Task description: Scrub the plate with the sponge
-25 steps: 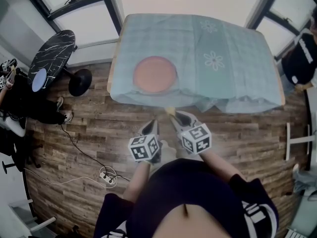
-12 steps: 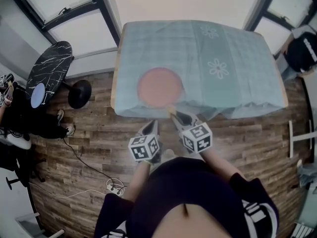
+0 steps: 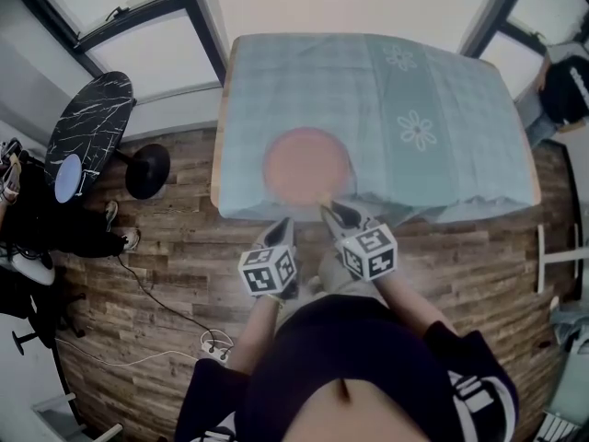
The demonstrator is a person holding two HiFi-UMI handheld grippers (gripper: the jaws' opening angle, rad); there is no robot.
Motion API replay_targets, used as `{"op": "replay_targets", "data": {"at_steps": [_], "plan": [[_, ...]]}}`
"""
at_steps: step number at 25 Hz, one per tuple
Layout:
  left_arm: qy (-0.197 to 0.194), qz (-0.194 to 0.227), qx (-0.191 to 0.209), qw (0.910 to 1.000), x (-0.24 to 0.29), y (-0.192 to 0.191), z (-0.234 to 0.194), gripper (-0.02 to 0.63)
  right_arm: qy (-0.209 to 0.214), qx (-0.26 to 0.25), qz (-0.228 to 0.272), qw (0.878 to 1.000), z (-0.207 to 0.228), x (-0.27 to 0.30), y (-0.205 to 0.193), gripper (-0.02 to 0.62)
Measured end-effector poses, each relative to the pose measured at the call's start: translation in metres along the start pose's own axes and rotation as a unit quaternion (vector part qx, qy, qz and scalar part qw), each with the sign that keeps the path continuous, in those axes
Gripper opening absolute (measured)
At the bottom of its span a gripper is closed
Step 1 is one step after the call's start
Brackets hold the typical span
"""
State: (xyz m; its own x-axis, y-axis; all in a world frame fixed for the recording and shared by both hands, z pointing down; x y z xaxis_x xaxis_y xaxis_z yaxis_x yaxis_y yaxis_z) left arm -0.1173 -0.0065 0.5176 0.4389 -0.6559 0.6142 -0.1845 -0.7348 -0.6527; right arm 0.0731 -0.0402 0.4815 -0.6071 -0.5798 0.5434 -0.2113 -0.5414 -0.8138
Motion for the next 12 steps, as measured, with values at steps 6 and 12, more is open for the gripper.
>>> {"op": "replay_targets", "data": {"at_steps": [6,12], "plan": [[0.004,0.002,-0.014,0.9999,0.013,0.012,-0.013,0.012,-0.003,0.002,-0.012,1.000,0.018,0.020,0.010,0.067],[0.015,-0.003,-0.028,0.9995,0.032,0.028,-0.035,0.012,-0.003,-0.014,-0.024,1.000,0.035,0.057,0.027,0.067]]}}
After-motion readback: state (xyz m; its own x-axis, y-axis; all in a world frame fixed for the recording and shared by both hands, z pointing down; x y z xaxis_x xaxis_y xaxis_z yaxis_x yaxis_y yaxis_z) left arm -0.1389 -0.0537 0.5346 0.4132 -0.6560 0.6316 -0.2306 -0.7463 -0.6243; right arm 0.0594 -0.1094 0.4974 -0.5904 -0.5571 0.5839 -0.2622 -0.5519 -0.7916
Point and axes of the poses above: the fingertips, and each gripper's own axes: x forward along the fingers, z to its right, y out of its top, the point moved 10 cm from there along -x, backward along the fingers, and after that the axes turned 7 degrees about -z, right-handed, at the moved point
